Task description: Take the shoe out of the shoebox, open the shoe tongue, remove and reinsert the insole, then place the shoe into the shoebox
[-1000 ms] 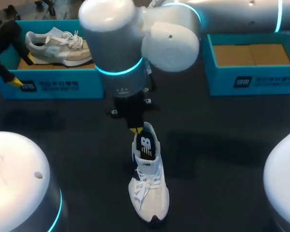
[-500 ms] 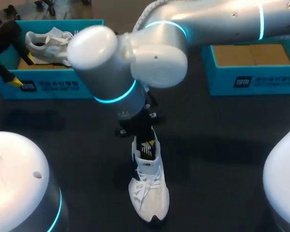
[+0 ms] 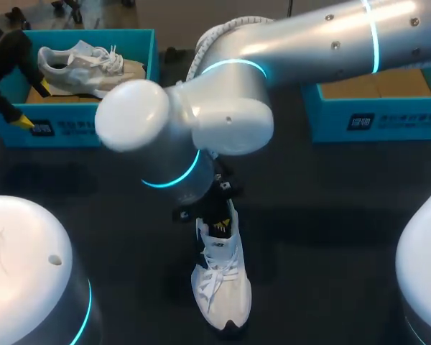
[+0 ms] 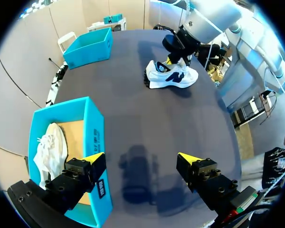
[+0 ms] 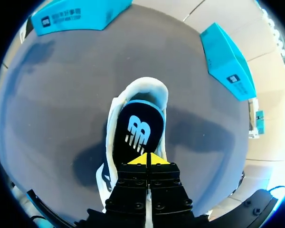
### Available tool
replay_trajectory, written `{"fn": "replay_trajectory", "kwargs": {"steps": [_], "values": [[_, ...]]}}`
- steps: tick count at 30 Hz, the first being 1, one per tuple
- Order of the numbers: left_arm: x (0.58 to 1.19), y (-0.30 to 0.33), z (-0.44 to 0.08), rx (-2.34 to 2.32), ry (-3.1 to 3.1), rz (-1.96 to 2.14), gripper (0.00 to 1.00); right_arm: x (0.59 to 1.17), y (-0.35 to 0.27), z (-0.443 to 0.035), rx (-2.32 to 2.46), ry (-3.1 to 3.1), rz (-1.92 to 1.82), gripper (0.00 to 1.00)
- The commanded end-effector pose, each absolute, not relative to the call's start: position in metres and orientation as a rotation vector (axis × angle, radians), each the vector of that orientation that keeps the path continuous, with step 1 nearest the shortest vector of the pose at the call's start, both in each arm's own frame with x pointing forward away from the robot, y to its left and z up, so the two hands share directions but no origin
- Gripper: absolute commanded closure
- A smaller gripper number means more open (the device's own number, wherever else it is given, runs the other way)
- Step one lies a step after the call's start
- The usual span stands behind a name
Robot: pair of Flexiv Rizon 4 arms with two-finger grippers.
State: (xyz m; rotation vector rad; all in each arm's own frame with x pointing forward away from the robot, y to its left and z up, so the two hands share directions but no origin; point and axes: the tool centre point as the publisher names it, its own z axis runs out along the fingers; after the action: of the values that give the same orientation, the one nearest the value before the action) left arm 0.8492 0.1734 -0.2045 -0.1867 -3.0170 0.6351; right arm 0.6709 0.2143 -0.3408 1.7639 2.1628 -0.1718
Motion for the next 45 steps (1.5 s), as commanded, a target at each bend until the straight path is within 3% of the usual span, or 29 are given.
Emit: {"fn": "replay_trajectory", "kwargs": {"steps": [1,21,33,45], "values": [[0.849,0.174,-0.204,-0.187,-3.018,0.63,0.0,0.667,0.218,-0.353,1.853,1.656,0.33,1.0],[0.849,0.174,-0.204,-0.187,-3.018,0.63,0.0,0.688,0.217,-0.393,1.926,1.71,0.344,1.0],[0.849,0.174,-0.204,-0.187,-3.018,0.63,0.0,0.684,0.211,-0.364,1.865,1.647,0.302,1.0],[0.849,0.174,-0.204,-0.187,-3.018,0.63,0.0,0.705,0.204,-0.406,1.927,1.698,0.285,1.0]]}}
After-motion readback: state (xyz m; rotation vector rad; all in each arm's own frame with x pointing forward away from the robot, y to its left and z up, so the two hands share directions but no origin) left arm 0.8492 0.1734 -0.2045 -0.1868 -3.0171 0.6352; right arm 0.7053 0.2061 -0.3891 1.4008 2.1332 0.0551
